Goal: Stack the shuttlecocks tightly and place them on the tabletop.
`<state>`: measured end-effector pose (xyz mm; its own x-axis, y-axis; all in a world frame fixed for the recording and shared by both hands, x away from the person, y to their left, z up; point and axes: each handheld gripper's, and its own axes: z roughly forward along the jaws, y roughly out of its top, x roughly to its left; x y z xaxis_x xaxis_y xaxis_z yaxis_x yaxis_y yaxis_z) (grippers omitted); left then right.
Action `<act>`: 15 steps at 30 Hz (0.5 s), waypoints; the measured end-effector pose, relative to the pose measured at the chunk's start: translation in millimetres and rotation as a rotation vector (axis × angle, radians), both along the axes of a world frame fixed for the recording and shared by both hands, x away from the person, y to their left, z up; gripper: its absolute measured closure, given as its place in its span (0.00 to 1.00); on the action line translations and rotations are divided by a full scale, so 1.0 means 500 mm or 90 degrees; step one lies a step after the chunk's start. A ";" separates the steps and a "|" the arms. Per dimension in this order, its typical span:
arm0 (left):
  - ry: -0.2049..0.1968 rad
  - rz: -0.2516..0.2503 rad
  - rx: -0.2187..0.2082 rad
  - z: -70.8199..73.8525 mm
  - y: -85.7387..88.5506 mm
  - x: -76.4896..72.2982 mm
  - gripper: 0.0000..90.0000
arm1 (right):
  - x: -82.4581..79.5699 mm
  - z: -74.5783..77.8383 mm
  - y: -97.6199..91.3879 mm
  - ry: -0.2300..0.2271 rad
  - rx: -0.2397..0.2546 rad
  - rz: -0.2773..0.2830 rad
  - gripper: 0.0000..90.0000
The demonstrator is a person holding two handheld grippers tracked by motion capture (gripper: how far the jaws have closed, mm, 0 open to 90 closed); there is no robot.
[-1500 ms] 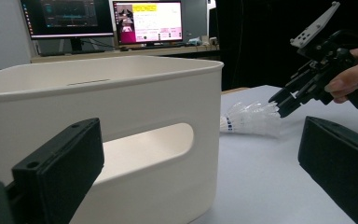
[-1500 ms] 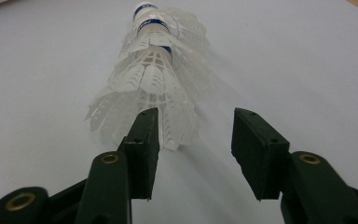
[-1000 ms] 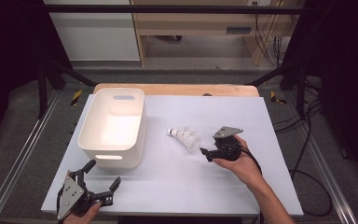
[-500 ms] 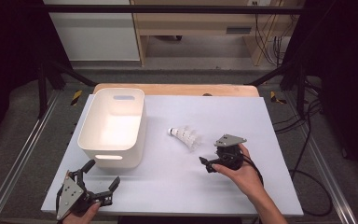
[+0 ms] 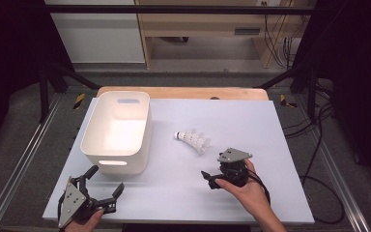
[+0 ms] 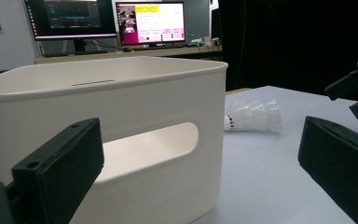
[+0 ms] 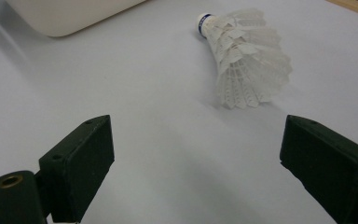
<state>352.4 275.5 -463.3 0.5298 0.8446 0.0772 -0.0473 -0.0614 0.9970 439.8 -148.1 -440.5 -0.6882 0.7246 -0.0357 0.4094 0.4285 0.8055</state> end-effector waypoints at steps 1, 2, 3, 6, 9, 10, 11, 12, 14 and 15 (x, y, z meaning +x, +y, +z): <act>0.000 0.000 0.000 0.000 0.000 0.000 0.00 | -0.003 -0.001 0.003 0.001 -0.001 0.000 0.12; 0.000 -0.001 0.001 0.000 -0.001 0.000 0.00 | -0.005 -0.003 0.005 0.003 -0.003 0.001 0.12; 0.000 -0.001 0.001 0.000 -0.001 0.000 0.00 | -0.007 -0.005 0.008 0.005 -0.004 0.002 0.12; -0.001 0.000 0.000 0.000 -0.001 0.000 0.00 | -0.009 -0.011 0.015 0.008 -0.004 -0.001 0.13; -0.001 0.000 0.001 0.001 0.000 -0.002 0.00 | -0.001 -0.015 0.016 0.011 -0.005 -0.013 0.14; -0.002 0.001 0.001 0.001 0.001 -0.002 0.00 | 0.003 -0.016 0.016 0.012 -0.002 -0.017 0.14; -0.002 0.001 0.000 0.001 0.001 -0.002 0.00 | 0.006 -0.017 0.014 0.011 0.000 -0.019 0.15; -0.002 0.001 -0.001 0.001 0.001 -0.001 0.00 | 0.012 -0.017 0.013 0.009 0.000 -0.021 0.15; -0.002 0.002 -0.002 0.001 0.001 -0.002 0.00 | 0.025 -0.019 0.009 0.006 -0.003 -0.030 0.16; -0.003 0.002 -0.001 0.002 0.001 -0.003 0.00 | 0.031 -0.021 0.006 0.006 -0.003 -0.038 0.16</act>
<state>351.1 276.0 -462.5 0.5271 0.8462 0.0779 -0.0516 -0.0597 0.9969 455.3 -145.4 -450.8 -0.6446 0.7638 -0.0326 0.4418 0.4070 0.7995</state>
